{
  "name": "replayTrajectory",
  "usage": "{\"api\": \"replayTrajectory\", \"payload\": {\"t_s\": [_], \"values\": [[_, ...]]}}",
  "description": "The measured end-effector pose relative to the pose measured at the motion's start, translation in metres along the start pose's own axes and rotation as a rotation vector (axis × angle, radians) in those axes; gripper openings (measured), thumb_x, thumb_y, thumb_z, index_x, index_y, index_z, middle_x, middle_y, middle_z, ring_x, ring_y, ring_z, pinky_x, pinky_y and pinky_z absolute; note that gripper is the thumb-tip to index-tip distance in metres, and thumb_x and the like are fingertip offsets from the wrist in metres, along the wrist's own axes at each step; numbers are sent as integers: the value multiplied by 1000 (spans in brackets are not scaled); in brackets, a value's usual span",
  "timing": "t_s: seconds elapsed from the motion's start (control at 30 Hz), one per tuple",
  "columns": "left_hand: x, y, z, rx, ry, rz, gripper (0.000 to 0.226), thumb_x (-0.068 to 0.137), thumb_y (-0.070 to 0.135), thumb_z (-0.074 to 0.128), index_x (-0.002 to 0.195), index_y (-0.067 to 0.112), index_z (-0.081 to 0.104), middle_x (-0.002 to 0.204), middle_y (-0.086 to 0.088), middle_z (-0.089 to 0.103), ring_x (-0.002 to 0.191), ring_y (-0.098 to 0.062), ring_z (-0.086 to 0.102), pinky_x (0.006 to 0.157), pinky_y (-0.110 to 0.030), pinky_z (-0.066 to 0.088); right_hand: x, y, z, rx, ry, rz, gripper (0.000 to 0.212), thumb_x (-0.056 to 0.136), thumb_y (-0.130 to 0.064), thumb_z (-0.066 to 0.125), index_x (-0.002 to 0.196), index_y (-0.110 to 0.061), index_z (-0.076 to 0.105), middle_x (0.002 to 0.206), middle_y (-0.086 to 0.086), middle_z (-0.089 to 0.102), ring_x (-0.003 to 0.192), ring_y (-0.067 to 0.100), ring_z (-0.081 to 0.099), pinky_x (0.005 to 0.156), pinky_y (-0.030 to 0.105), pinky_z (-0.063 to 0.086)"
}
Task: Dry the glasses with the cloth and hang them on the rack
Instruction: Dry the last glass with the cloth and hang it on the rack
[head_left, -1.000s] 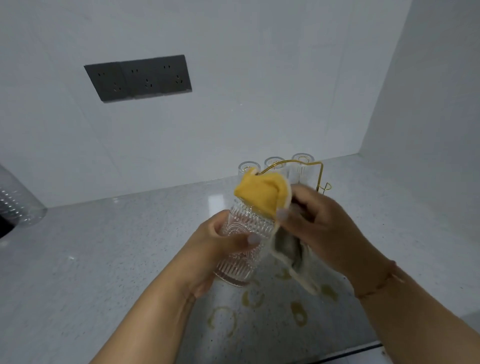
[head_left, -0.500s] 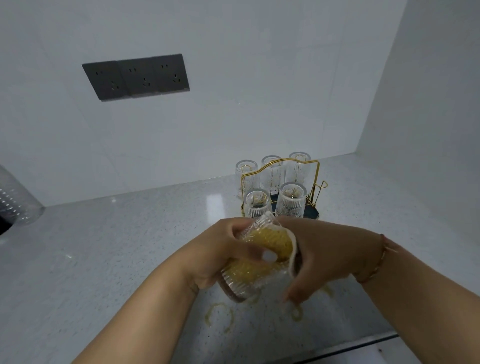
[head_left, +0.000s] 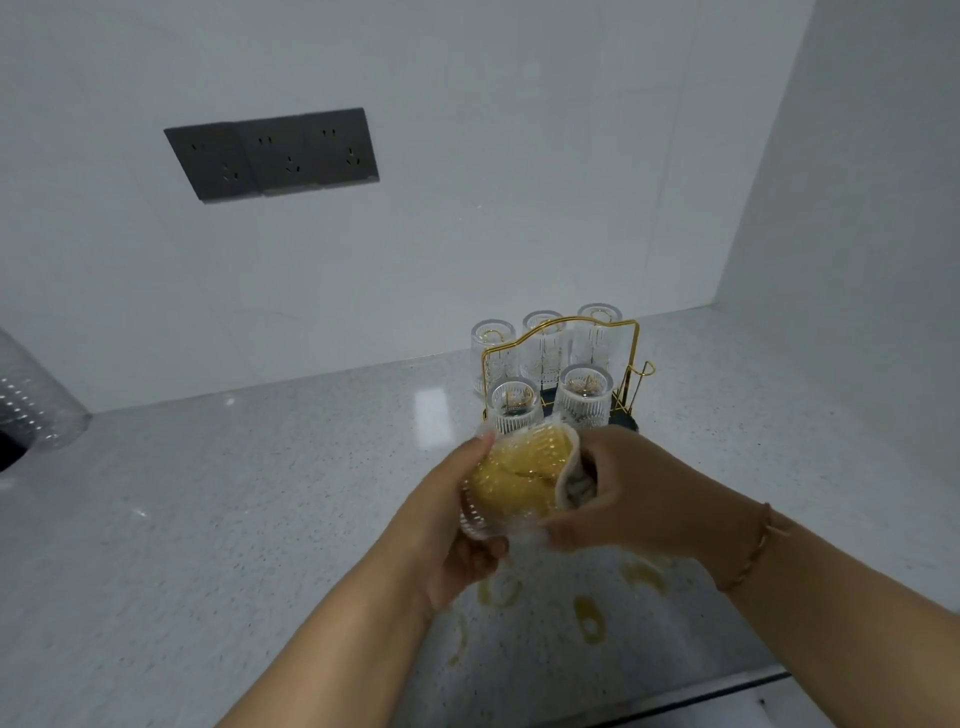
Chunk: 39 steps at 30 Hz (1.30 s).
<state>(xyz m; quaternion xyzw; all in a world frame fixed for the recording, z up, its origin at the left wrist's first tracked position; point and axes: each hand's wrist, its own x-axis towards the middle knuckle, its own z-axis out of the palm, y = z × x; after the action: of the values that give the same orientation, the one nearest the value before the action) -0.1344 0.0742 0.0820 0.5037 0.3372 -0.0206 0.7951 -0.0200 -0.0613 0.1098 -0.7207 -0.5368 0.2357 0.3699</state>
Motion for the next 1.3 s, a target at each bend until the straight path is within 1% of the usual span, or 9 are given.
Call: {"api": "replayTrajectory", "payload": {"t_s": [0.1, 0.2, 0.4, 0.57, 0.67, 0.87, 1.13, 1.2, 1.3], "values": [[4, 7, -6, -114, 32, -72, 45, 65, 62, 65, 71, 17, 63, 54, -4, 50, 29, -12, 38, 32, -9, 26, -10, -9, -8, -30, 4, -94, 46, 59, -58, 72, 97, -33, 64, 89, -26, 65, 85, -6, 59, 90, 12, 41], [4, 10, -13, -79, 72, -81, 44, 62, 61, 66, 62, 17, 59, 46, -2, 48, 29, -12, 34, 33, -8, 22, -13, -6, -6, -371, -112, -173, 69, 57, -76, 62, 112, -35, 53, 93, -32, 58, 100, -9, 52, 117, 25, -1], [-1, 6, 1, 58, 115, -2, 41, 82, 56, 63, 68, 18, 57, 43, 1, 50, 32, -10, 36, 33, -14, 24, -5, 6, 3, -536, -280, -128, 84, 73, -61, 65, 145, -36, 28, 151, -22, 26, 136, -9, 19, 112, 31, -25], [-2, 5, 4, 141, 143, 97, 35, 85, 56, 61, 81, 21, 58, 52, 1, 53, 34, -10, 37, 38, -19, 25, -1, 1, -6, -119, -346, 25, 61, 75, -30, 77, 121, -46, 41, 116, -38, 44, 103, -33, 36, 97, -2, 25], [1, 3, 4, 211, 140, 271, 30, 86, 53, 61, 91, 24, 62, 71, -4, 56, 41, -9, 43, 39, -20, 30, 0, 8, -10, 414, -377, 145, 55, 65, -4, 80, 108, -31, 59, 101, -20, 70, 99, -4, 64, 82, 14, 51], [5, 0, -1, 376, 68, 719, 49, 62, 62, 61, 103, 35, 57, 86, 15, 61, 63, 4, 61, 46, -14, 43, 0, 24, 5, 1189, -268, 163, 66, 51, -16, 91, 112, -14, 68, 110, 10, 70, 106, 26, 65, 83, 34, 54], [8, 10, -13, 278, -104, 338, 60, 65, 67, 69, 117, 38, 59, 95, -4, 65, 57, -19, 60, 43, -26, 41, -3, 5, -2, 52, -20, 208, 42, 77, -14, 75, 113, -22, 54, 110, -15, 55, 104, 4, 56, 90, 12, 47], [7, 14, -9, 192, -90, 182, 56, 66, 78, 60, 89, 28, 68, 64, -2, 59, 44, -15, 42, 41, -19, 28, -2, 9, 0, -252, -94, 47, 62, 77, -34, 74, 132, -27, 46, 120, -36, 33, 120, -16, 31, 117, 22, 16], [9, 14, -5, 120, -26, 168, 42, 68, 62, 59, 72, 21, 56, 49, 2, 47, 38, -9, 27, 43, -18, 17, 1, 16, 7, -484, -120, -140, 71, 72, -51, 72, 135, -29, 46, 136, -26, 39, 127, -11, 30, 108, 9, -18]]}}
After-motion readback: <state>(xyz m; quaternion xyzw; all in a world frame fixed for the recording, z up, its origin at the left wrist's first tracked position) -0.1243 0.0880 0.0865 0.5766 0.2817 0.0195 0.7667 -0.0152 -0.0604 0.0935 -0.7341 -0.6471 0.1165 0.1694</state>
